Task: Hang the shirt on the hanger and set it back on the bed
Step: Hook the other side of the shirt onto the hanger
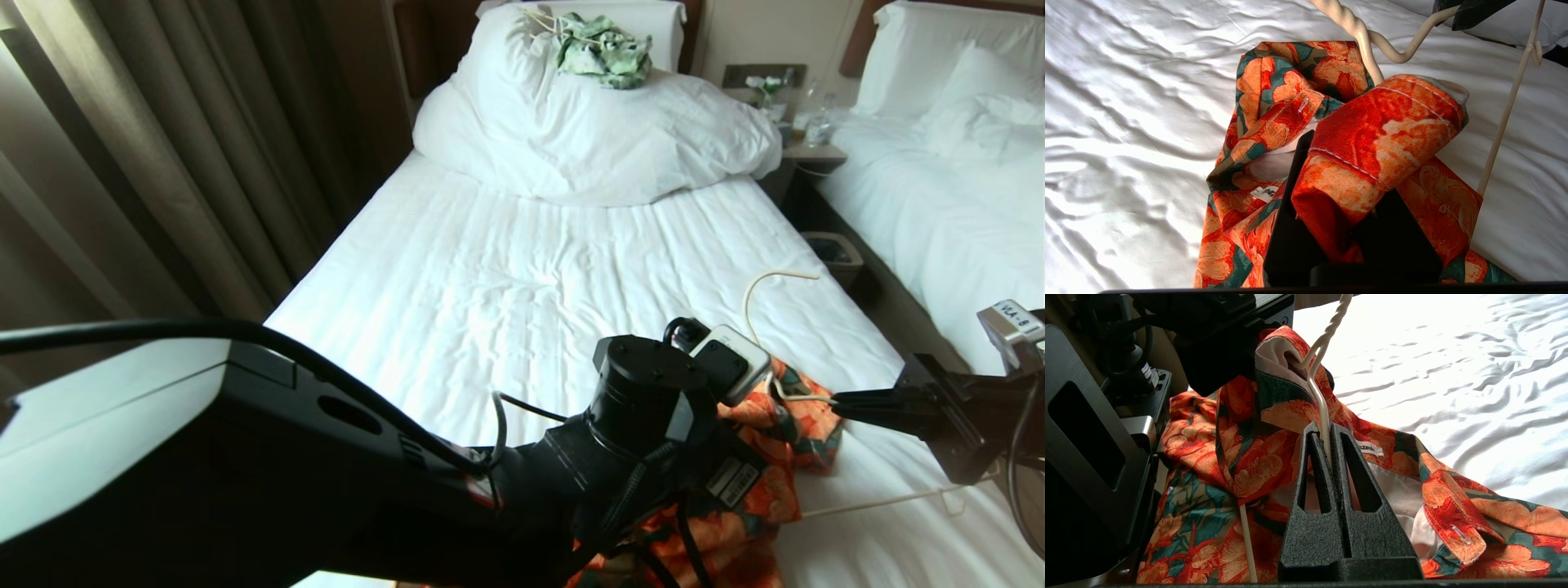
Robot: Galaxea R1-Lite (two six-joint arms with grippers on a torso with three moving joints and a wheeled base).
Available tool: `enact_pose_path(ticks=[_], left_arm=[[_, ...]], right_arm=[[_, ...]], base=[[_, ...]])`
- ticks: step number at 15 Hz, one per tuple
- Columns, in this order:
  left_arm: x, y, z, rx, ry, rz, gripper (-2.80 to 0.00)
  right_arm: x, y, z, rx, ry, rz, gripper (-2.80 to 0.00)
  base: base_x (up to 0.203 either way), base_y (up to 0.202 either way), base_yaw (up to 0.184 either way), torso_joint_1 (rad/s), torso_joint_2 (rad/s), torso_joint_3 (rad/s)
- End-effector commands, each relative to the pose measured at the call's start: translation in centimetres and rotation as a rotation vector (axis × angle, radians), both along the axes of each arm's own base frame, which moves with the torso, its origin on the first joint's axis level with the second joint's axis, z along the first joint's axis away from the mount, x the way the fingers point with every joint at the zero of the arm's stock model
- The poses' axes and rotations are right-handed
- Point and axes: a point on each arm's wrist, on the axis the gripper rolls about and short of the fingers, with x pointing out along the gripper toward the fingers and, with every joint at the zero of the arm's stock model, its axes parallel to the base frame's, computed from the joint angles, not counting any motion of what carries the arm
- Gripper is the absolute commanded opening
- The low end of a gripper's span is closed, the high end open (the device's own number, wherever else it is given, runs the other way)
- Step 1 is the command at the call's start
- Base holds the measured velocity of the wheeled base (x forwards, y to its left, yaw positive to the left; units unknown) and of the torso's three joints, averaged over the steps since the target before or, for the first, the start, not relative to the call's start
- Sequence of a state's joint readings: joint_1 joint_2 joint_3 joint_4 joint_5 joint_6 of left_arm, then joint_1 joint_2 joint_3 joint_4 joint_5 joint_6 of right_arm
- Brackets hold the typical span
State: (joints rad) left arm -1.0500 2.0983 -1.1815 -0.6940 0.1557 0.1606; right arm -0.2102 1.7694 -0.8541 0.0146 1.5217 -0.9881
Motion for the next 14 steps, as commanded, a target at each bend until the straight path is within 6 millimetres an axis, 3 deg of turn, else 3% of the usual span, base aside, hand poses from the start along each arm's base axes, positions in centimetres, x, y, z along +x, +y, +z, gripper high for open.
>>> enact_pose_path(ticks=[1, 3, 4, 9, 14], left_arm=[[0.0, 0.1, 0.5, -0.014, -0.01, 0.004, -2.8], [-0.1, 0.2, 0.8, -0.018, -0.012, 0.004, -2.8], [-0.1, 0.2, 0.7, -0.016, -0.011, 0.004, -2.8], [-0.4, 0.7, 2.0, -0.043, -0.025, 0.006, -2.8], [-1.6, 1.3, 3.6, -0.069, -0.042, 0.018, -2.8]], right_arm=[[0.1, 0.0, -0.1, 0.001, -0.025, 0.005, -2.8], [-0.1, 0.0, -0.8, 0.0, -0.033, 0.005, -2.8], [-0.2, 0.1, -1.0, 0.001, -0.028, 0.005, 0.0], [-2.3, -0.8, 0.5, 0.006, -0.004, -0.044, 0.0], [-8.6, -2.5, 4.4, 0.017, 0.074, -0.219, 0.0]], base=[[0.0, 0.0, 0.0, 0.0, 0.0, 0.0], [0.0, 0.0, 0.0, 0.0, 0.0, 0.0], [0.0, 0.0, 0.0, 0.0, 0.0, 0.0], [0.0, 0.0, 0.0, 0.0, 0.0, 0.0], [0.0, 0.0, 0.0, 0.0, 0.0, 0.0]])
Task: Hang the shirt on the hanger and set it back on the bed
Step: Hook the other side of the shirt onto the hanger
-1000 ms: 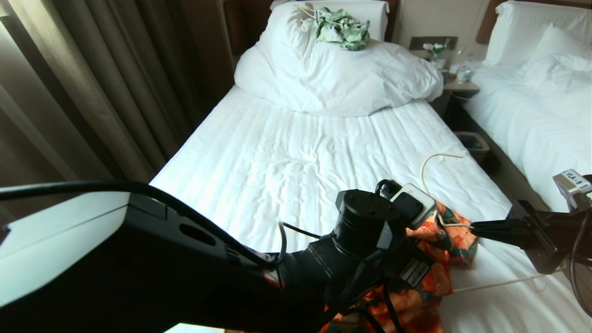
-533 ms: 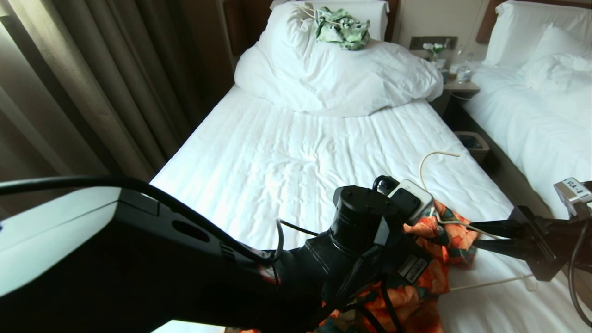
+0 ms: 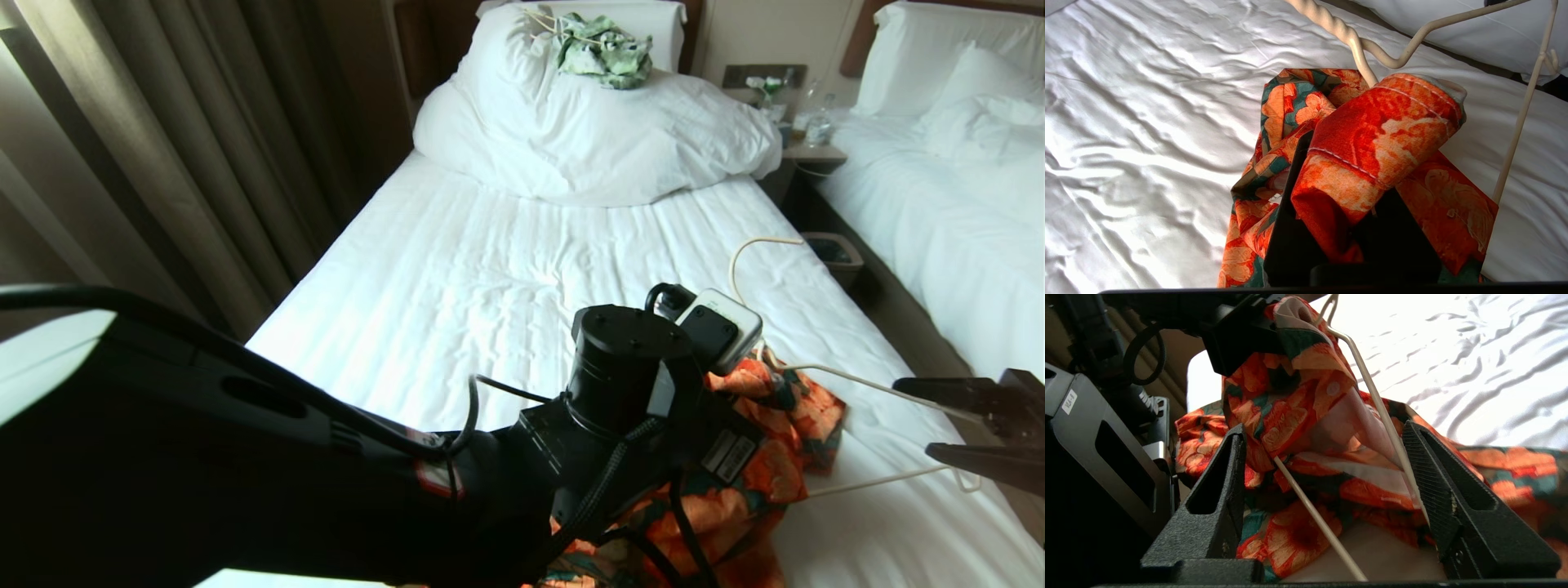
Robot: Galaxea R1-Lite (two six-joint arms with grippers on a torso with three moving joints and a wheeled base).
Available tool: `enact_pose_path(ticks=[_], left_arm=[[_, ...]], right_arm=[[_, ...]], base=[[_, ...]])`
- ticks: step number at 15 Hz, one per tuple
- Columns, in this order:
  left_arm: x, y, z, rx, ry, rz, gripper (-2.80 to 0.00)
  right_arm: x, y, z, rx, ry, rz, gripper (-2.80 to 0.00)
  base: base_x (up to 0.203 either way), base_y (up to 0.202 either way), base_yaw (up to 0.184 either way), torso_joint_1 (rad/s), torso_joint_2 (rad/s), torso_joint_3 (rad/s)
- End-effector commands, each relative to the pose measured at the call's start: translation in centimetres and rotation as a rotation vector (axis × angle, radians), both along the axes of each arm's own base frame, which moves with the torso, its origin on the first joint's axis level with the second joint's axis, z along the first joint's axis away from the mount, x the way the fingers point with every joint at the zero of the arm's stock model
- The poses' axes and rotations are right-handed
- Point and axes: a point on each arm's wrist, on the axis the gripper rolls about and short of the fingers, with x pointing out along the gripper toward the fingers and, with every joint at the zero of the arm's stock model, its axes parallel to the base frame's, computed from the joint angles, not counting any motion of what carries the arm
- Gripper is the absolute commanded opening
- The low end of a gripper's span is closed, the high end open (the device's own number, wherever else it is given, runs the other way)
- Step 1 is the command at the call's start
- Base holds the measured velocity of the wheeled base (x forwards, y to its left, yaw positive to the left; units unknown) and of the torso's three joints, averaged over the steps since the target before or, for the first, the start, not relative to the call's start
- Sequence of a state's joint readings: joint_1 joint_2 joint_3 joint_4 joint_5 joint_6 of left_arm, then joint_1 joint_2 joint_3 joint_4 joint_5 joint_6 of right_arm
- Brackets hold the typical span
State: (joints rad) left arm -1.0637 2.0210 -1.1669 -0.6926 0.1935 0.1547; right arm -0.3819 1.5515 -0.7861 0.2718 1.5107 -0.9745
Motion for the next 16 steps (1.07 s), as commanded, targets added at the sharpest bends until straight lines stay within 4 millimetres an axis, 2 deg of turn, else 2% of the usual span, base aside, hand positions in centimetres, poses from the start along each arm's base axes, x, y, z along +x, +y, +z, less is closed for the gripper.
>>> enact_pose_path(ticks=[1, 2, 3, 4, 8, 13, 16], left_arm=[[-0.9, 0.5, 1.0, -0.017, -0.012, -0.001, -2.8], [-1.2, 0.8, 1.5, -0.026, -0.018, 0.007, -2.8], [-1.3, 1.1, 1.8, -0.034, -0.019, 0.019, -2.8], [-1.4, 1.5, 2.2, -0.043, -0.021, 0.028, -2.8], [-2.0, 2.7, 3.9, -0.073, -0.04, 0.056, -2.8], [-2.0, 3.2, 4.5, -0.089, -0.049, 0.082, -2.8], [-1.3, 4.1, 5.5, -0.118, -0.062, 0.107, -2.8]], right_arm=[[-3.0, -0.3, 2.1, -0.03, -0.027, -0.085, 0.0], [-4.1, -0.5, 2.5, -0.033, -0.009, -0.124, 0.0], [-5.1, -0.6, 2.8, -0.026, 0.016, -0.161, -1.13], [-5.9, -0.5, 2.9, -0.022, 0.021, -0.185, -2.8], [-7.5, -0.3, 2.7, -0.017, 0.026, -0.227, -2.8], [-9.8, -1.6, 0.8, 0.028, 0.095, -0.407, -2.8], [-11.2, -2.4, 0.0, 0.066, 0.14, -0.524, -2.8]], base=[[0.0, 0.0, 0.0, 0.0, 0.0, 0.0], [0.0, 0.0, 0.0, 0.0, 0.0, 0.0], [0.0, 0.0, 0.0, 0.0, 0.0, 0.0], [0.0, 0.0, 0.0, 0.0, 0.0, 0.0], [0.0, 0.0, 0.0, 0.0, 0.0, 0.0], [0.0, 0.0, 0.0, 0.0, 0.0, 0.0], [0.0, 0.0, 0.0, 0.0, 0.0, 0.0]])
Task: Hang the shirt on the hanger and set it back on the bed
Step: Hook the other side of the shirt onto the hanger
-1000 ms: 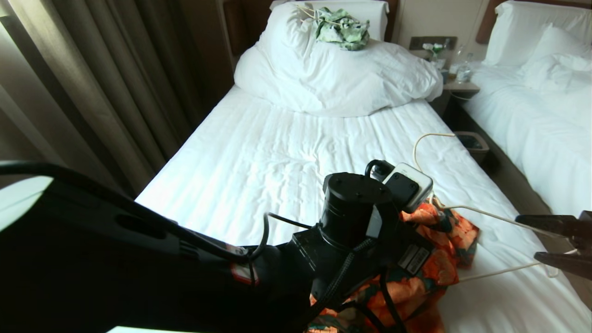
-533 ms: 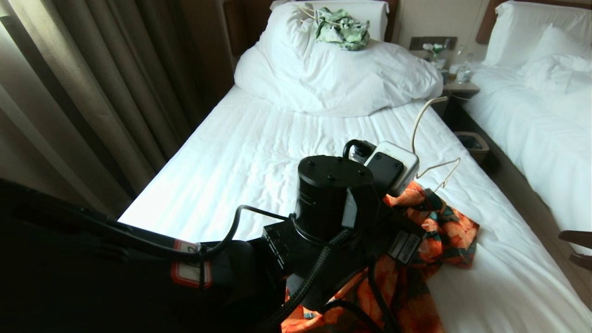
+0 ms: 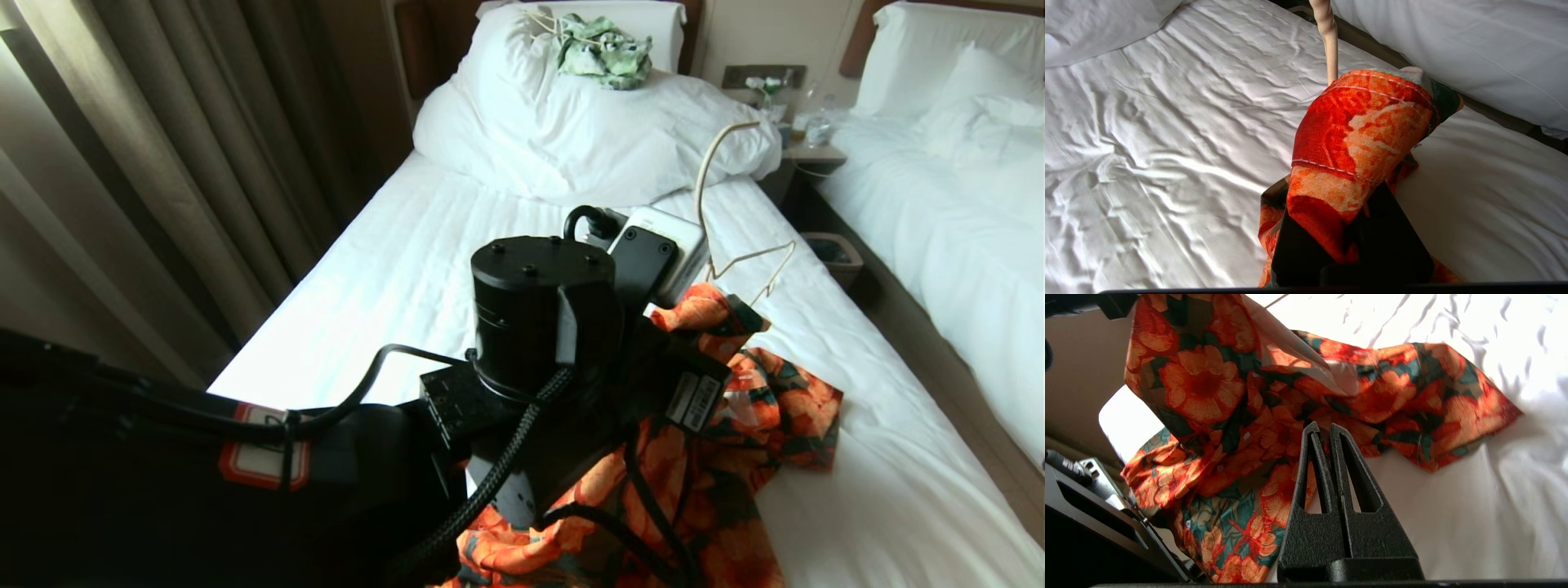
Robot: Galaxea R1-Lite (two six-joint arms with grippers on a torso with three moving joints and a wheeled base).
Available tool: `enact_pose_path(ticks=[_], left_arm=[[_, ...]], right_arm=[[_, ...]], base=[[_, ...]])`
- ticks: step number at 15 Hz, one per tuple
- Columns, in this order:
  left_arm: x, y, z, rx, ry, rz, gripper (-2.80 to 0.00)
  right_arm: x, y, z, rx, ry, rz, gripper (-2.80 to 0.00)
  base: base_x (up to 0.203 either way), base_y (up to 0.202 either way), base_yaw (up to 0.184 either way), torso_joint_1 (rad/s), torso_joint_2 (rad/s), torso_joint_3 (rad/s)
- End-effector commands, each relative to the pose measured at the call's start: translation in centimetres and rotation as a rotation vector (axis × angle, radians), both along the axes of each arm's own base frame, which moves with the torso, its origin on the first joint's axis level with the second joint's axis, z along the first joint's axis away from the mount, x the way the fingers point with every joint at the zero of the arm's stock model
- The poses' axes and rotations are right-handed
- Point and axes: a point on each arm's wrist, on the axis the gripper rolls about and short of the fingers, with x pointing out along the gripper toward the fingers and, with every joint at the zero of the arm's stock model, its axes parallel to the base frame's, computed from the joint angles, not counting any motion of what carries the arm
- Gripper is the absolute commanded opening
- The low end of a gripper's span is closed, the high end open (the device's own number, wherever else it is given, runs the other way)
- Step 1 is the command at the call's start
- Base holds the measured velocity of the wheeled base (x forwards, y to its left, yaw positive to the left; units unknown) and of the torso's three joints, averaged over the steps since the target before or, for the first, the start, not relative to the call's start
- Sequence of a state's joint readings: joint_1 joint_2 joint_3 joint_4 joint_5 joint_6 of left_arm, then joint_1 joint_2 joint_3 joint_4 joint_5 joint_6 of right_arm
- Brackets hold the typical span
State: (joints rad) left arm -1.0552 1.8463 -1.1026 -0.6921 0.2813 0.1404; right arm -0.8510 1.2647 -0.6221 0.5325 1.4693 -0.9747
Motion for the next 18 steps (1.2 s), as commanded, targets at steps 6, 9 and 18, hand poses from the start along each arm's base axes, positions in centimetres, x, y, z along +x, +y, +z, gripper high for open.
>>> enact_pose_path(ticks=[6, 9, 18], left_arm=[[0.1, 1.2, 1.5, -0.034, -0.026, 0.043, -2.8], [0.7, 1.4, 1.7, -0.037, -0.032, 0.061, -2.8], [0.4, 2.9, 3.5, -0.081, -0.057, 0.074, -2.8]], right_arm=[[1.6, -2.6, 0.0, 0.005, 0.076, -0.051, -2.8], [2.6, -2.9, 1.2, -0.039, 0.076, -0.031, -2.8], [11.0, -1.2, 9.3, 0.132, 0.486, -0.122, -2.8]], base=[[0.0, 0.0, 0.0, 0.0, 0.0, 0.0], [0.0, 0.0, 0.0, 0.0, 0.0, 0.0], [0.0, 0.0, 0.0, 0.0, 0.0, 0.0]])
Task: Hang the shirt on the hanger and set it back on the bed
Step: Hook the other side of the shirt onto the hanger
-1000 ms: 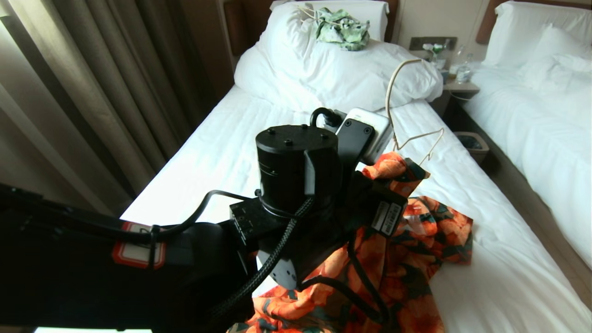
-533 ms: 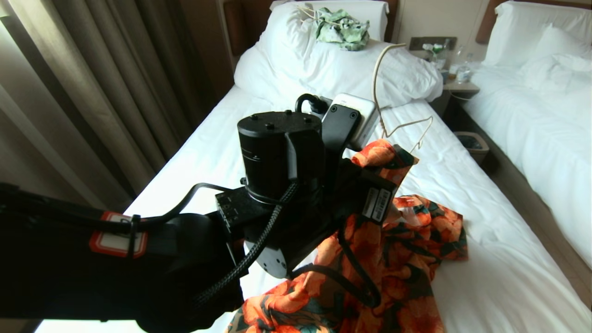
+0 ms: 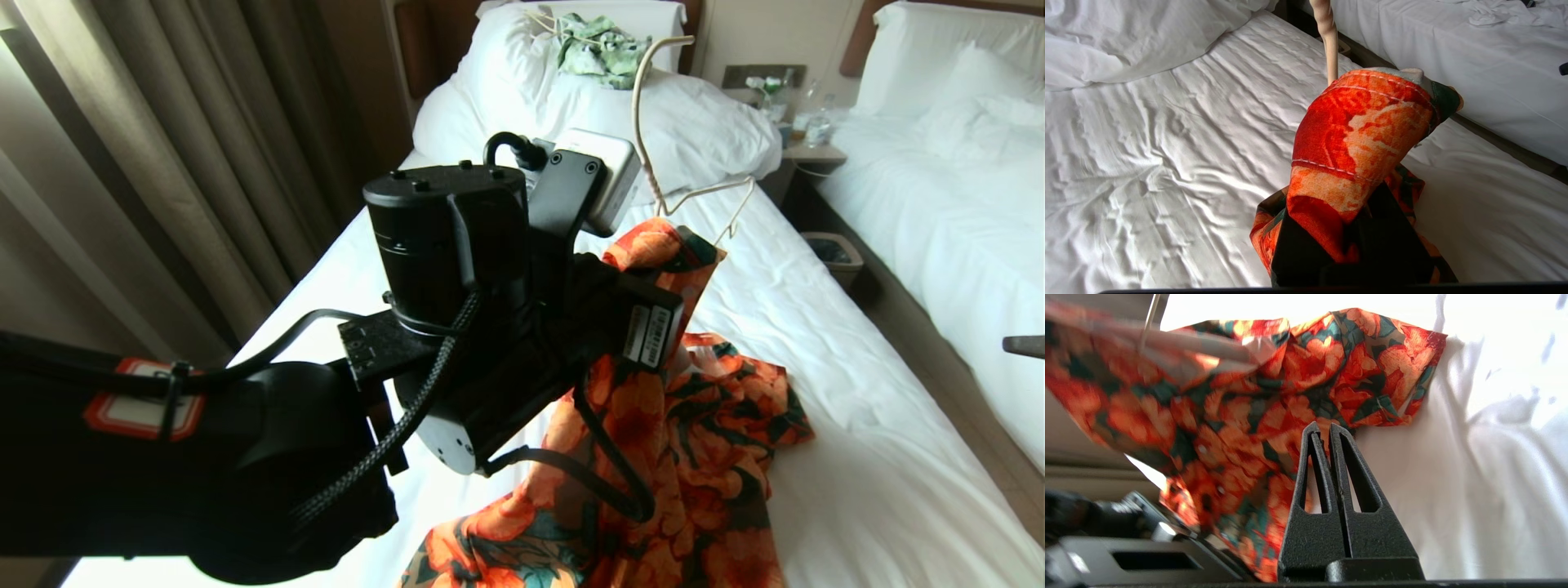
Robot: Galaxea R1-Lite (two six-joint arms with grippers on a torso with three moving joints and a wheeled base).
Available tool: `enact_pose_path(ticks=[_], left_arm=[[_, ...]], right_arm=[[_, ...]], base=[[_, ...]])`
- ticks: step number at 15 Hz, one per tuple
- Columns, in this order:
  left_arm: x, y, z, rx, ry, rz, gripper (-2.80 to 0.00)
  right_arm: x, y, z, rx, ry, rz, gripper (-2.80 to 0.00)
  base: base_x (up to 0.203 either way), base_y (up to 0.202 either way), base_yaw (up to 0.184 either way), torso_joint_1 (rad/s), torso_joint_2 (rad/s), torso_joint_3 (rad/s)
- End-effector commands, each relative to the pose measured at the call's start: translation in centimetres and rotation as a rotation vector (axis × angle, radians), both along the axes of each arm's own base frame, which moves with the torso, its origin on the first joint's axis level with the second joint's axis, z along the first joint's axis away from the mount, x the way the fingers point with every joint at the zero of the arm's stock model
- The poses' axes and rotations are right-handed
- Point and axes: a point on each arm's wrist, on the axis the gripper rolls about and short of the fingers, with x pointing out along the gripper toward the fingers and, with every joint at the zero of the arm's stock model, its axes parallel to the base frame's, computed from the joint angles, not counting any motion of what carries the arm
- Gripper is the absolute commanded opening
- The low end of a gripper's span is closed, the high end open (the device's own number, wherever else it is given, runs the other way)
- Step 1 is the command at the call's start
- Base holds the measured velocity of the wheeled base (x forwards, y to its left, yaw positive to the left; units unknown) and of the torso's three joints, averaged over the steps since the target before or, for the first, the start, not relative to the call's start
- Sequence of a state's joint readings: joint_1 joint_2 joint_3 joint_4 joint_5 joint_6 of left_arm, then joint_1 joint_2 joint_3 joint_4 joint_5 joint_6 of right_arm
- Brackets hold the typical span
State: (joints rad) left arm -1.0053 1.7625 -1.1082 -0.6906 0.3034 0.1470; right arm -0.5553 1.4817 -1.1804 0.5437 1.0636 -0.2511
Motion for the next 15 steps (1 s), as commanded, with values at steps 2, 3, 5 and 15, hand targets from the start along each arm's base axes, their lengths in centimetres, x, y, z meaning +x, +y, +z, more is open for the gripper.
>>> enact_pose_path(ticks=[2, 3, 5, 15], left_arm=[[-0.4, 0.7, 0.8, -0.022, -0.014, 0.003, -2.8], [-0.5, 0.8, 1.1, -0.028, -0.018, 0.003, -2.8], [-0.9, 1.2, 1.2, -0.026, -0.016, 0.001, -2.8], [-0.6, 0.8, -0.1, 0.011, 0.005, 0.001, -2.8]], right_arm=[[0.9, 3.2, 1.6, -0.084, 0.068, -0.081, -2.8], [0.5, 4.3, 1.9, -0.118, 0.049, -0.086, -2.8], [0.7, 6.1, 2.2, -0.082, 0.062, -0.066, -2.8], [9.8, 14.7, -3.6, -0.207, 0.21, -0.126, -2.8]], base=[[0.0, 0.0, 0.0, 0.0, 0.0, 0.0], [0.0, 0.0, 0.0, 0.0, 0.0, 0.0], [0.0, 0.0, 0.0, 0.0, 0.0, 0.0], [0.0, 0.0, 0.0, 0.0, 0.0, 0.0]])
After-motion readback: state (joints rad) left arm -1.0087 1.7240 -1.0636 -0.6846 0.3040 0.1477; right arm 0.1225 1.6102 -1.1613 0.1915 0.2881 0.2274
